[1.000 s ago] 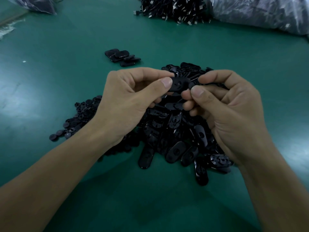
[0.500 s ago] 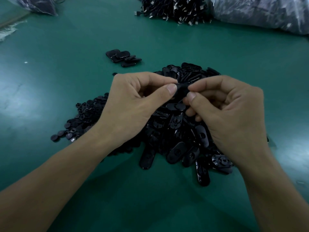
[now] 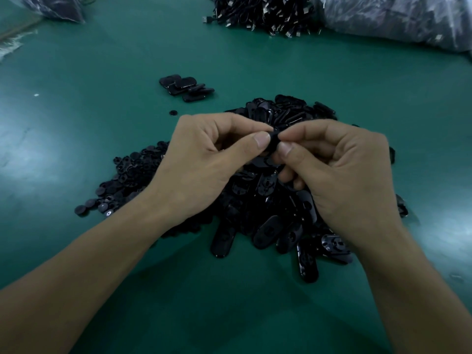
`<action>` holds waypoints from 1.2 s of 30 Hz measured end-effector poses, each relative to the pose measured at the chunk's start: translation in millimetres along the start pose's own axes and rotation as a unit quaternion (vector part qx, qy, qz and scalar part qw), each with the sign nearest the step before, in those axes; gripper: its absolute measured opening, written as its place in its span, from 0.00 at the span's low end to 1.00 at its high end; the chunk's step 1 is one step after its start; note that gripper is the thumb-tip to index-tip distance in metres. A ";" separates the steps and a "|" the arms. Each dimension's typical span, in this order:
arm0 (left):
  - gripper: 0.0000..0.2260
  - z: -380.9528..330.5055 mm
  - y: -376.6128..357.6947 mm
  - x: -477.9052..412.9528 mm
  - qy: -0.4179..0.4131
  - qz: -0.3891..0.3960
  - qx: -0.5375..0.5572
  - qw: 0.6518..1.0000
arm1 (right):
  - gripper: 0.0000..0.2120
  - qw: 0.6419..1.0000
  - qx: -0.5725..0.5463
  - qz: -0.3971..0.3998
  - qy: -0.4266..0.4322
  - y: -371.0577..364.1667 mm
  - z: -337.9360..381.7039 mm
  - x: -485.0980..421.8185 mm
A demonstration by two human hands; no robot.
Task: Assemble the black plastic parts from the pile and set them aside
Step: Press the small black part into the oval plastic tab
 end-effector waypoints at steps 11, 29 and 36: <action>0.04 7.1 -4.9 2.7 0.049 0.004 0.050 0.998 | 0.06 1.000 0.005 -0.005 -0.016 1.4 0.4 2.6; 0.05 18.2 3.5 1.1 0.099 -0.066 0.161 0.980 | 0.06 0.989 -0.137 0.017 -0.048 7.1 -9.0 -5.9; 0.10 14.1 -1.8 2.0 0.110 -0.030 0.183 0.976 | 0.06 0.987 -0.153 0.010 -0.049 7.4 -10.6 -5.2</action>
Point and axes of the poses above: each hand's wrist, its own x-axis away from the middle knuckle, its own y-axis out of the back of the hand, z = x × y, the point moved 6 cm from there along -x, towards the middle knuckle, and after that the axes turned 13 degrees about -y, right-handed, at the moved point
